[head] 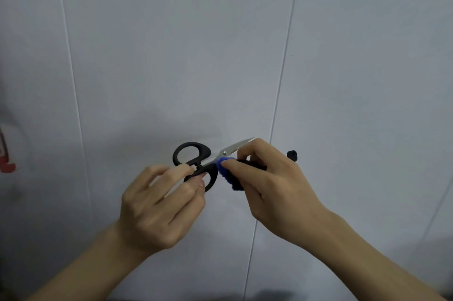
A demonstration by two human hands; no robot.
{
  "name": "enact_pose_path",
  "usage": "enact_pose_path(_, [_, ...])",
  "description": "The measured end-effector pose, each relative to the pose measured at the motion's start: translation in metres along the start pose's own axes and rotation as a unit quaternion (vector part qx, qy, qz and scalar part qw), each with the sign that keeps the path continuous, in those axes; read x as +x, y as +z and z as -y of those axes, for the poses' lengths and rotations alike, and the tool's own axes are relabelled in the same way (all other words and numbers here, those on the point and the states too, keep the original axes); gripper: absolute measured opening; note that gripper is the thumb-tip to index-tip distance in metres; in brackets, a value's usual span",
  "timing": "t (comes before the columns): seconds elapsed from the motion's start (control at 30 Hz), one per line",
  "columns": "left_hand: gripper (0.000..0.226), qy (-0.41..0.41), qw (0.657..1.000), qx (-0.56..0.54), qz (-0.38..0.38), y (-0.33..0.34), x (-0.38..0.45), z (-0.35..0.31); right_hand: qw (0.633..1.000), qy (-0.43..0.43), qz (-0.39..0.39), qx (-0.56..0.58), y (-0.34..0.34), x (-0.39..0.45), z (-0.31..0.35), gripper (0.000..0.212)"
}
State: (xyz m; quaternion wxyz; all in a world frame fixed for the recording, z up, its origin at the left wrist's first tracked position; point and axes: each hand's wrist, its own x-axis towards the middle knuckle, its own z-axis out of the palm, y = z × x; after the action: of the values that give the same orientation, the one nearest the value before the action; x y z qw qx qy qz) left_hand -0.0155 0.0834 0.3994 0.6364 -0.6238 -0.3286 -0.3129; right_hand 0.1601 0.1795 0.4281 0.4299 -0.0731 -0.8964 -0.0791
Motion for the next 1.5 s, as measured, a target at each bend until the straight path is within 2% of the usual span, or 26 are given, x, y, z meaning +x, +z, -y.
enact_pose_path(0.07, [0.015,-0.005,1.000,-0.027,-0.005,0.000,-0.001,0.000,1.000,0.002,-0.004,0.005,0.001,-0.002,-0.001,0.022])
enact_pose_path(0.13, [0.021,-0.013,0.999,-0.038,-0.007,0.001,-0.003,0.001,1.000,0.003,-0.006,0.006,0.000,-0.002,-0.001,0.023])
enact_pose_path(0.3, [0.029,-0.034,0.999,-0.013,0.009,0.005,-0.007,0.001,1.000,-0.001,-0.011,0.000,-0.001,-0.002,0.000,0.022])
enact_pose_path(0.53, [0.027,-0.046,0.998,0.012,0.034,0.007,-0.006,-0.001,1.000,0.000,-0.022,0.001,-0.002,-0.003,0.001,0.029])
enact_pose_path(0.63, [0.027,-0.052,0.998,0.007,0.033,0.007,-0.006,-0.002,1.000,-0.002,-0.017,-0.005,-0.002,-0.003,0.001,0.024])
enact_pose_path(0.87, [0.042,-0.039,0.998,0.026,0.048,0.009,-0.010,-0.003,0.999,-0.022,-0.025,-0.009,-0.001,-0.005,0.006,0.024])
enact_pose_path(0.97, [0.037,-0.022,0.998,0.029,0.049,0.008,-0.008,-0.002,0.998,-0.029,-0.033,-0.034,0.006,-0.009,0.007,0.022])
enact_pose_path(1.17, [0.033,-0.043,0.992,0.083,0.082,0.011,-0.014,-0.005,0.992,-0.023,-0.071,-0.106,0.019,-0.015,0.005,0.025])
enact_pose_path(1.33, [0.034,-0.092,0.990,0.069,0.087,0.014,-0.012,-0.009,0.987,0.005,-0.096,-0.127,0.029,-0.018,0.009,0.022])
enact_pose_path(1.5, [0.033,-0.136,0.984,0.058,0.097,0.019,-0.012,-0.015,0.973,0.036,-0.185,-0.129,0.040,-0.018,0.017,0.024])
